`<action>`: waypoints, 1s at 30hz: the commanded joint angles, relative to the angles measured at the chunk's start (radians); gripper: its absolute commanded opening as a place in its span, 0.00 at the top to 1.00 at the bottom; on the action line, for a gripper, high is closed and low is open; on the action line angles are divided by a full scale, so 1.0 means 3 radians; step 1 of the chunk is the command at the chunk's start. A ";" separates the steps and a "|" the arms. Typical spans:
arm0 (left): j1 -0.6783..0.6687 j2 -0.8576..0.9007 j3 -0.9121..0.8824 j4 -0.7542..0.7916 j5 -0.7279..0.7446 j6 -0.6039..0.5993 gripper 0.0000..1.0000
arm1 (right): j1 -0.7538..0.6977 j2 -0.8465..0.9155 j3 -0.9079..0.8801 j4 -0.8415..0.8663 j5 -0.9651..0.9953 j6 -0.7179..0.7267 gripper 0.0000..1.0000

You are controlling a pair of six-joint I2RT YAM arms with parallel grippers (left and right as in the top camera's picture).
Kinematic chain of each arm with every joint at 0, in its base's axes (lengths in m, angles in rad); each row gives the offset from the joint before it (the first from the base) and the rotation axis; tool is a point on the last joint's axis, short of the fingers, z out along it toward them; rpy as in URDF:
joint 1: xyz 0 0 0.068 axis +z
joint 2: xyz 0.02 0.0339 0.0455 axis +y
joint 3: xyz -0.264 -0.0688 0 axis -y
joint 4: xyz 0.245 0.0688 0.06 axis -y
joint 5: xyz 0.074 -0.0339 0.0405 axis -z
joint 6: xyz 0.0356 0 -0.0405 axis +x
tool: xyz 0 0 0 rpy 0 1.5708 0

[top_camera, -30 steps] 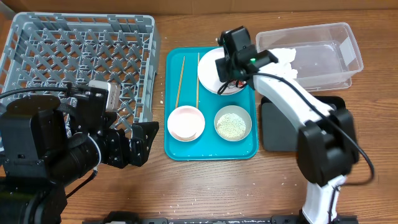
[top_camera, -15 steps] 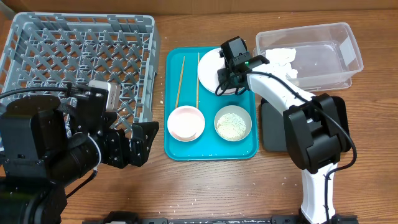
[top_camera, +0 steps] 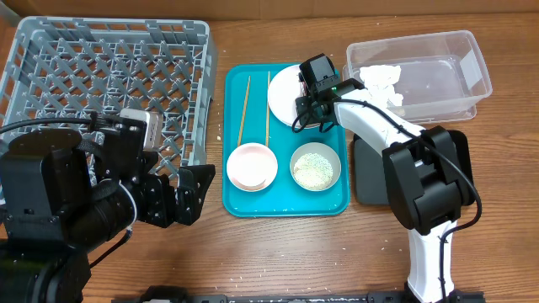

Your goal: Sort waste into correct bins and load items into the dishwasher

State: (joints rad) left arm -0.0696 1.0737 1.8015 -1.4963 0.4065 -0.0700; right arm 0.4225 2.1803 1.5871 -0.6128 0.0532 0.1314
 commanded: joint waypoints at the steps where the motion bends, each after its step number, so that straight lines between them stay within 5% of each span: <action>1: 0.0013 -0.0008 0.0023 0.0014 -0.0009 0.0072 0.00 | 0.0009 -0.0060 0.0144 -0.0097 0.0015 0.0013 0.96; 10: 0.0013 -0.0008 0.0023 0.0014 -0.0010 0.0074 0.00 | -0.0076 -0.0617 0.0796 -0.0731 0.0018 0.0028 0.96; 23: 0.0013 -0.0008 0.0023 0.0014 -0.0009 0.0072 0.00 | -0.1027 -0.0741 0.0684 -0.1146 -0.0285 0.0348 0.96; 26: 0.0013 -0.0008 0.0023 0.0014 -0.0009 0.0074 0.00 | -0.1052 -0.0806 0.0820 -0.1446 -0.0598 0.0324 0.49; 30: 0.0013 -0.0008 0.0023 0.0014 -0.0009 0.0072 0.00 | -0.1034 -0.1024 0.1031 -0.1756 -0.0862 0.0276 0.46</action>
State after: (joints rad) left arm -0.0696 1.0737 1.8015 -1.4963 0.4065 -0.0700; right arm 0.0990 1.9568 1.8156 -1.1130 -0.0925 0.2276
